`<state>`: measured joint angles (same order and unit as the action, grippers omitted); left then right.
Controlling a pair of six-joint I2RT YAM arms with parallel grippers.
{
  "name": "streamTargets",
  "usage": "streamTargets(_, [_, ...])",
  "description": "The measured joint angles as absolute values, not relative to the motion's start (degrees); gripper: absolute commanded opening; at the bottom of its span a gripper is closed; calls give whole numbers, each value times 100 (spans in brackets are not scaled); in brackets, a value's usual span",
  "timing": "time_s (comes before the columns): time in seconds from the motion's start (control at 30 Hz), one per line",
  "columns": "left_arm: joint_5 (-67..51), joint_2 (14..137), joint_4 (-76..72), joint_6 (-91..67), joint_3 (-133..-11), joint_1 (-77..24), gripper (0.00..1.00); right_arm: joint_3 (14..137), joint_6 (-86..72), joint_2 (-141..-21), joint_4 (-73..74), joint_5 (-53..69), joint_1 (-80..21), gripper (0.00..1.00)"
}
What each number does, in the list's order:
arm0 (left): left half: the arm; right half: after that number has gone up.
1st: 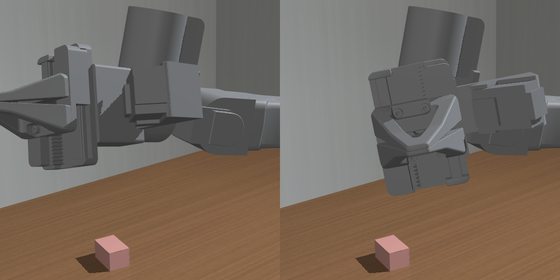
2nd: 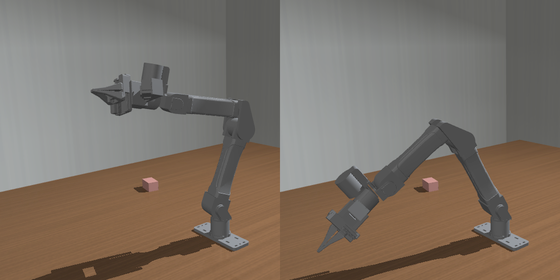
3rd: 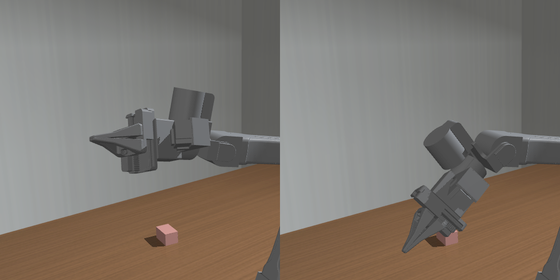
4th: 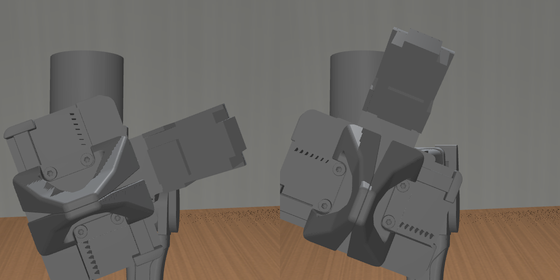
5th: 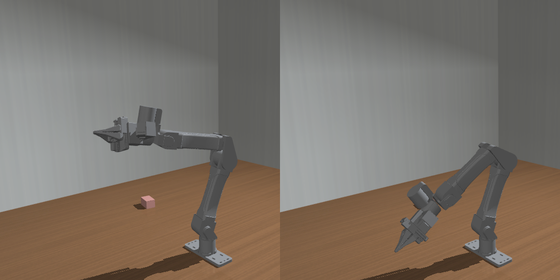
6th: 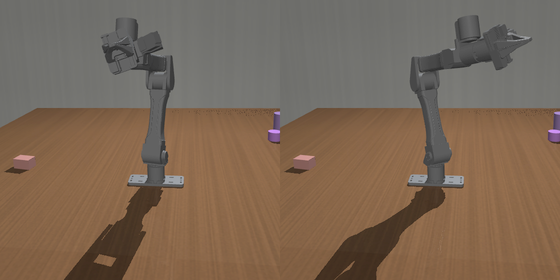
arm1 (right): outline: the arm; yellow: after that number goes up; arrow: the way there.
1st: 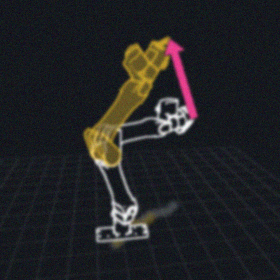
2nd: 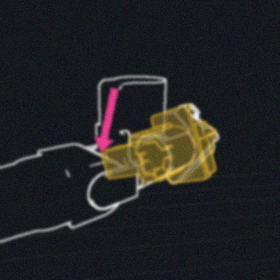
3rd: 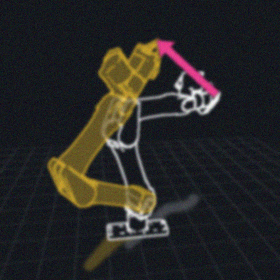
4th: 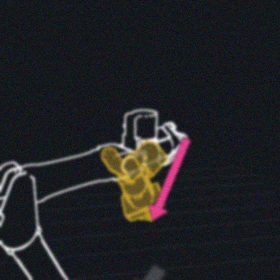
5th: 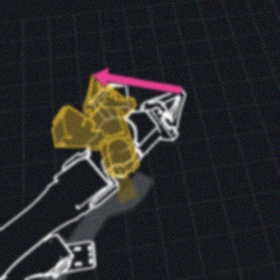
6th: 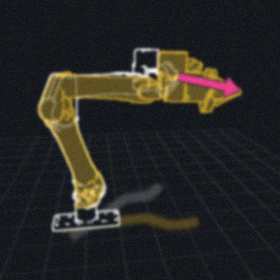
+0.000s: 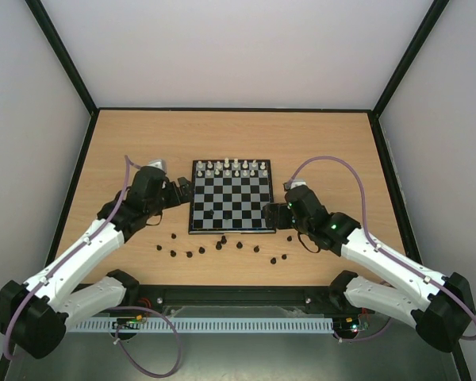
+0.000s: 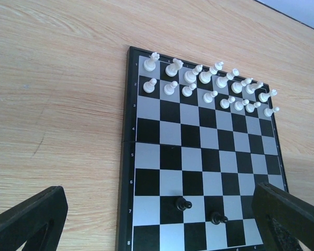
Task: Set up the chess pieces on the board
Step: Adjust the chess piece on the chessboard.
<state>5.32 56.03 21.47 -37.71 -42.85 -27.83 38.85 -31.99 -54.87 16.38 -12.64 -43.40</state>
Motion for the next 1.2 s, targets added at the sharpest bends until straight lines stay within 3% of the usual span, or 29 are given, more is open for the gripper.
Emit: streamTargets(1.2, [137, 5494, 1933, -3701, -4040, -2346, 100, 3732, -3780, -5618, 1643, -1345, -4340, 99])
